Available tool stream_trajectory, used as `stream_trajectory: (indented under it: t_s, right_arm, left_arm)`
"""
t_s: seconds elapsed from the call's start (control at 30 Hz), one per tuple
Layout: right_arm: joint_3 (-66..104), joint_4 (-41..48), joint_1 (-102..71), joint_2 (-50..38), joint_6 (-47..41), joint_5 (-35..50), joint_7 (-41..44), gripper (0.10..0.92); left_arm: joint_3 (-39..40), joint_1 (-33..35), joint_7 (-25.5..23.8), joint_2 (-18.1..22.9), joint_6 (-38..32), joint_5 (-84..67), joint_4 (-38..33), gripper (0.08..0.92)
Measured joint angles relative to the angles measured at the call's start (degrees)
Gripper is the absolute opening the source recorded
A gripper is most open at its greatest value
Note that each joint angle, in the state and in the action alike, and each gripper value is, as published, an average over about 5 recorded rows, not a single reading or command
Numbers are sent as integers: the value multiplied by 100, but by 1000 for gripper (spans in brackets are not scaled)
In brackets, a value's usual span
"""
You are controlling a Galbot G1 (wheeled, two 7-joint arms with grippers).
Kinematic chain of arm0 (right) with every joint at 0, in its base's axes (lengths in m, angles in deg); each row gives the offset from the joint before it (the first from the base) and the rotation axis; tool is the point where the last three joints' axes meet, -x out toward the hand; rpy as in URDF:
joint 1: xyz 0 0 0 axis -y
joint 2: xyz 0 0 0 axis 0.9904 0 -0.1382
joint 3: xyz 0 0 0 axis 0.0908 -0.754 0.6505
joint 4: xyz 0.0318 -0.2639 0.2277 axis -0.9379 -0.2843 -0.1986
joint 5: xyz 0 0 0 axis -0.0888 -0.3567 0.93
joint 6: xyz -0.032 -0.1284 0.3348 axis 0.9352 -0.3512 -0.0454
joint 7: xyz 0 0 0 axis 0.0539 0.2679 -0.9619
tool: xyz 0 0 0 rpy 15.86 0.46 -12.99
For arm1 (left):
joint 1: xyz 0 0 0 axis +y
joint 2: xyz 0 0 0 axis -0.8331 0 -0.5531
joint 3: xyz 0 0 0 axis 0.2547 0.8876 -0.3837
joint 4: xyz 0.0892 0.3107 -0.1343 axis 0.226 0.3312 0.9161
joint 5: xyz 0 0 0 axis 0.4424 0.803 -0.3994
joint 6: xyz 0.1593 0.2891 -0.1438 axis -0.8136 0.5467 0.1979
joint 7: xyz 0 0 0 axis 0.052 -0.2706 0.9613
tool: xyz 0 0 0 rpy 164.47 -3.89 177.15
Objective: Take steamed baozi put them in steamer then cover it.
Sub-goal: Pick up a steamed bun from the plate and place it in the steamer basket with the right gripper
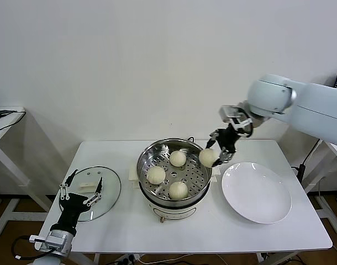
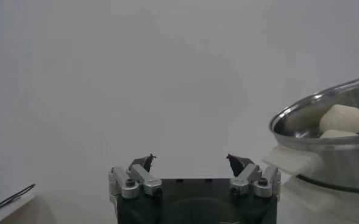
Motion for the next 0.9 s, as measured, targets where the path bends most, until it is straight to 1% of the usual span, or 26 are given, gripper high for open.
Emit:
stream_trajectory:
  t_s: [0.33,0.9]
  right_arm:
    - [-63,550,-357,795,-66,-39,24,686]
    - [-163,986,-793,1177,-82,-376,92,687]
  left_arm:
    - [-66,-87,-29,-18,4,-64,102,823]
    - [-97,-182,-85,-32,-12,-97,304,823]
